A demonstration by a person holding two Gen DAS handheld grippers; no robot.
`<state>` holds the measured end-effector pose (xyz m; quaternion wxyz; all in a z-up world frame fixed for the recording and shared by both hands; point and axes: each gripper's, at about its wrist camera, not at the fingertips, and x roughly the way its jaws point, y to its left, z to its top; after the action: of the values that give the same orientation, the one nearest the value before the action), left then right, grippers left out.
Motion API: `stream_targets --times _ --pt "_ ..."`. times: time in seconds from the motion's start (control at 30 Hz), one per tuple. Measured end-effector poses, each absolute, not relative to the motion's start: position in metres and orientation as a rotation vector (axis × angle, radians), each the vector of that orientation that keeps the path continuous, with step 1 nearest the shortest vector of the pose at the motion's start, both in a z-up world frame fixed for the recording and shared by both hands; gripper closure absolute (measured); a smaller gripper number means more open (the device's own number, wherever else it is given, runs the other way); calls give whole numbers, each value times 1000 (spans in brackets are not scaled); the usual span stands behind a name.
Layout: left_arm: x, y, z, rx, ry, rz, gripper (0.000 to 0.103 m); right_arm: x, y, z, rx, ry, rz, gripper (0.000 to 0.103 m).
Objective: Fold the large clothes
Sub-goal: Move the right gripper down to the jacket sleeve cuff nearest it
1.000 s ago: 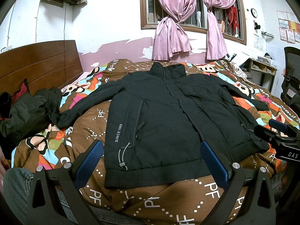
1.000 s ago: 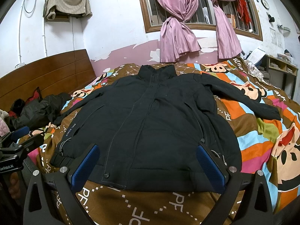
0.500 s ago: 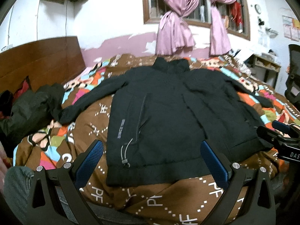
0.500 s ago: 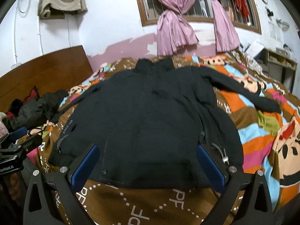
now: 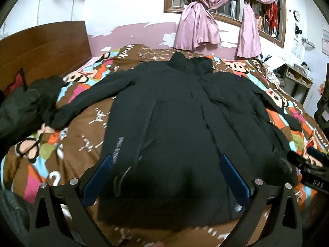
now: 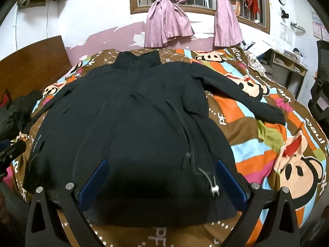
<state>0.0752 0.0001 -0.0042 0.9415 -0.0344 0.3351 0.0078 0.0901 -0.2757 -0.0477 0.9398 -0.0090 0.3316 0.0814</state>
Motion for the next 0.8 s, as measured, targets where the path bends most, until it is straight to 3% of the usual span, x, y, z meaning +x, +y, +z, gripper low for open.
stream_targets --times 0.8 --pt "253 -114 -24 149 820 -50 2 235 -392 -51 -31 635 94 0"
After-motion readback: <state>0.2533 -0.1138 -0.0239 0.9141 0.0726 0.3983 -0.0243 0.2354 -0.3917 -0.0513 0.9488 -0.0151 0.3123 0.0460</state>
